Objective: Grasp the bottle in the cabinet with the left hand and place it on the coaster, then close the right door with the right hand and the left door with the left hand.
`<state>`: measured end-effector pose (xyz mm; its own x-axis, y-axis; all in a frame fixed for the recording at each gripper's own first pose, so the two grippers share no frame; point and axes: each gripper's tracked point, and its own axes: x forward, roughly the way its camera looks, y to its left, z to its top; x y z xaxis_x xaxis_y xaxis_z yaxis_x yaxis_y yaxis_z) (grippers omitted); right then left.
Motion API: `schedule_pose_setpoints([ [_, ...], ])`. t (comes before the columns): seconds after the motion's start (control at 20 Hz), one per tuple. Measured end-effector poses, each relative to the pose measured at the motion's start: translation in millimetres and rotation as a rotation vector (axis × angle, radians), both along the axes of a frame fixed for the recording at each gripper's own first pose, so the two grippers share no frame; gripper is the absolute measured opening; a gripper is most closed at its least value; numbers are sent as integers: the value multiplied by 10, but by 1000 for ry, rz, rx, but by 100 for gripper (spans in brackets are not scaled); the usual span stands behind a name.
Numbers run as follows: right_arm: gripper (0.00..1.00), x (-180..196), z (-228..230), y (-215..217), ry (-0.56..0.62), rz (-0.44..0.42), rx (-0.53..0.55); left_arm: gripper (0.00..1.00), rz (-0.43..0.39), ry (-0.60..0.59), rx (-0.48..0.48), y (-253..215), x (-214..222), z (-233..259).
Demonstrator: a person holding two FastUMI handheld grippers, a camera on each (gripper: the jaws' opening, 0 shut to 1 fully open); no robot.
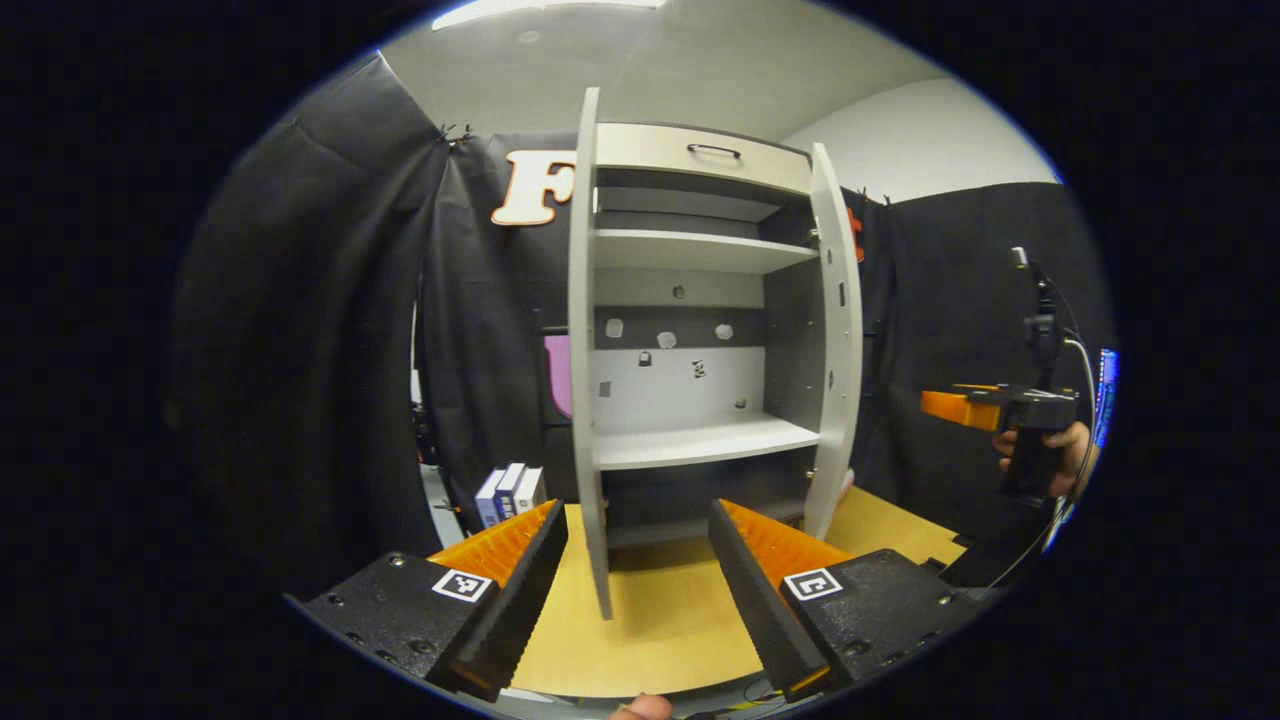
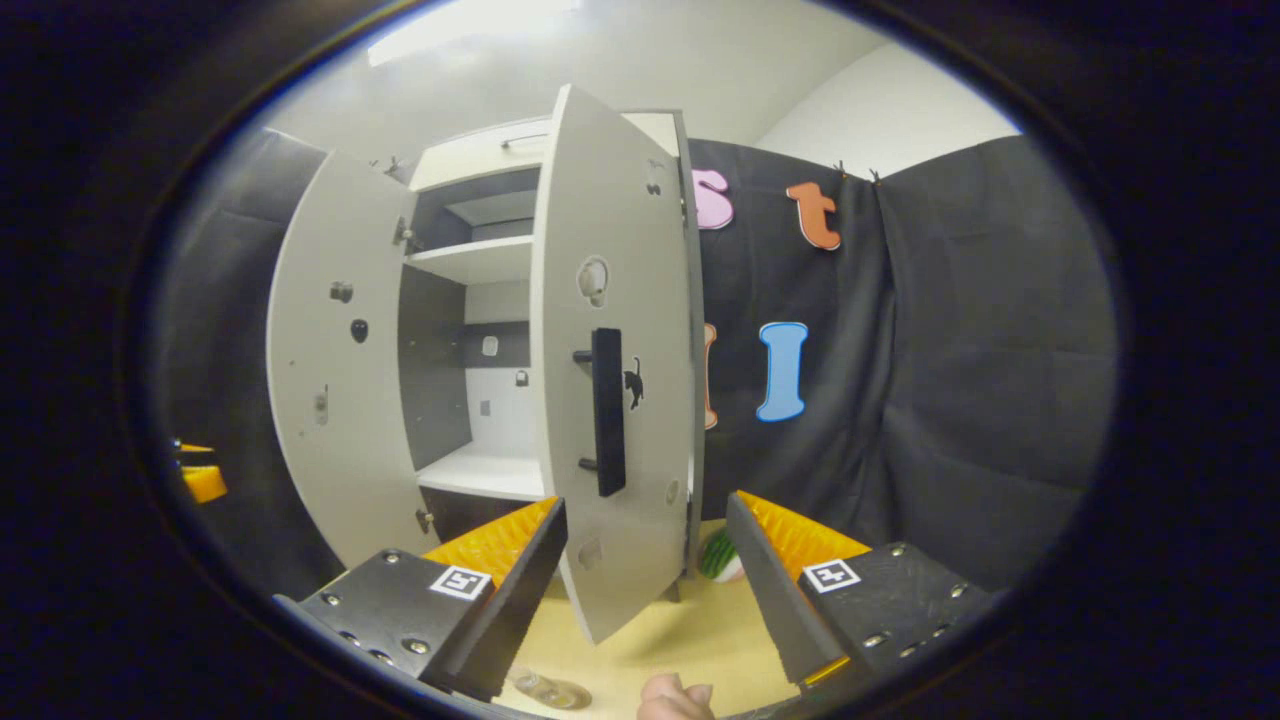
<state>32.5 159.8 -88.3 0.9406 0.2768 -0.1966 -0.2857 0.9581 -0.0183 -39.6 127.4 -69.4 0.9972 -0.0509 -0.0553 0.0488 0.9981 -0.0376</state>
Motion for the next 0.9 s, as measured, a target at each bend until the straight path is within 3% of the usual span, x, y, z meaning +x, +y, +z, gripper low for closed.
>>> schedule_pose_setpoints([
  [0.25, 100, -378, 18, -232, 0, -7, -3, 90, 80, 40, -70, 459, 89, -24],
  [0.45, 94, -345, 38, -340, 11, -34, 55, 91, 117, 47, -110, 750, 307, 6],
  [0.6, 98, -157, 76, -247, -1, -47, 65, 92, 124, 27, -112, 864, 448, 128],
  [0.65, 94, -21, 97, -180, -10, -48, 60, 89, 119, 17, -118, 862, 481, 169],
  [0.7, 98, 151, 98, -120, -15, -52, 54, 95, 110, 13, -124, 853, 571, 191],
  [0.8, 94, 433, 37, -60, -15, -67, 34, 95, 99, 7, -125, 863, 652, 213],
  [0.9, 98, 659, -23, -2, -2, -86, 41, 95, 92, -3, -122, 898, 716, 252],
])
